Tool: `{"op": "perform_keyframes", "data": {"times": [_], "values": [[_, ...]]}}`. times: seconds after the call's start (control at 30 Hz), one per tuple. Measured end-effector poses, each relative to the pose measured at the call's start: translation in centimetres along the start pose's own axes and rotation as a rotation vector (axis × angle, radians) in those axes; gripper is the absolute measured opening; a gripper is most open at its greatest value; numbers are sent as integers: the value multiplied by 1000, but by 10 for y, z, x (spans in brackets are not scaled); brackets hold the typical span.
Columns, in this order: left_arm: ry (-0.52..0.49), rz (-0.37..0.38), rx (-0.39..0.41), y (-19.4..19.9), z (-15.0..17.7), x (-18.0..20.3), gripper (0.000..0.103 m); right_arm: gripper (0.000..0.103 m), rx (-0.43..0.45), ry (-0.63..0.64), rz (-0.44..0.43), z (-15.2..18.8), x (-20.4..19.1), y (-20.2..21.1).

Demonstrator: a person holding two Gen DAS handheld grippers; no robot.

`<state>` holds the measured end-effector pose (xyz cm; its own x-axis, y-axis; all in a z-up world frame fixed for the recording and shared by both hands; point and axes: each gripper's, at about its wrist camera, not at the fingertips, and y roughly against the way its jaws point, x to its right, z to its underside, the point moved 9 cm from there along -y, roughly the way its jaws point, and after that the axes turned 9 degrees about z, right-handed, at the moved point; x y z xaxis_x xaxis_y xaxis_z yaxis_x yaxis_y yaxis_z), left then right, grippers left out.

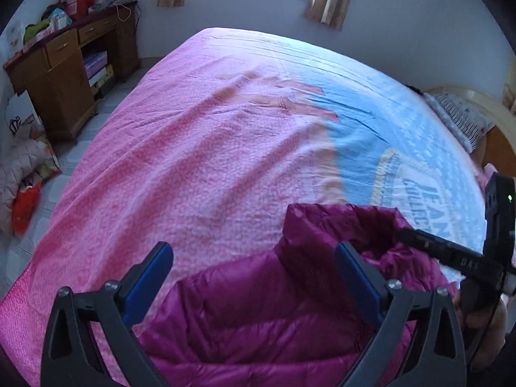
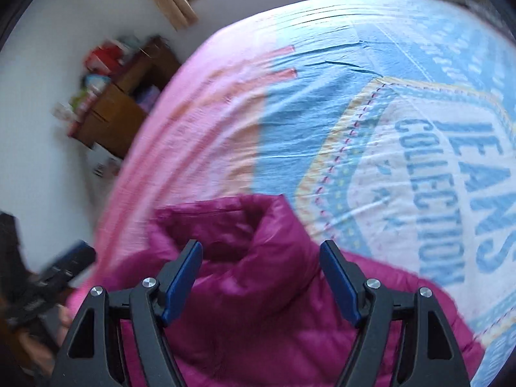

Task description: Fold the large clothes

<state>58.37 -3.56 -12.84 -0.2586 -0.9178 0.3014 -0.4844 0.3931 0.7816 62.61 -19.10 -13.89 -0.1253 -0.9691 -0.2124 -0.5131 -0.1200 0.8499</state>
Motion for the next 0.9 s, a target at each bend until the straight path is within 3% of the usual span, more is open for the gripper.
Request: {"op": "perform_keyframes", "data": {"times": [0.07, 0.1, 0.13, 0.37, 0.57, 0.67, 0.77, 0.83, 0.9], "values": [[-5, 2, -14, -9, -2, 9, 101, 58, -29, 46, 18, 12, 0, -5], [-7, 6, -21, -7, -5, 6, 101, 30, -44, 70, 12, 19, 1, -7], [-9, 6, -27, -10, -7, 10, 101, 20, -44, 91, 23, 25, 4, -4], [-39, -23, -65, -27, -10, 33, 101, 15, 30, 103, -9, 57, 36, 34], [-136, -77, -109, -39, 17, 47, 97, 15, 53, 37, -60, 75, 59, 17], [-158, -114, -117, -41, 27, 43, 83, 15, 88, 6, -107, 76, 65, 12], [-151, -111, -124, -33, 36, 35, 55, 14, 114, 17, -120, 77, 64, 12], [-179, -119, -105, -22, 42, 30, 27, 14, 125, 9, -135, 78, 65, 12], [-170, -144, -75, -12, 49, 16, 20, 12, 139, -6, -149, 78, 68, 12]]}}
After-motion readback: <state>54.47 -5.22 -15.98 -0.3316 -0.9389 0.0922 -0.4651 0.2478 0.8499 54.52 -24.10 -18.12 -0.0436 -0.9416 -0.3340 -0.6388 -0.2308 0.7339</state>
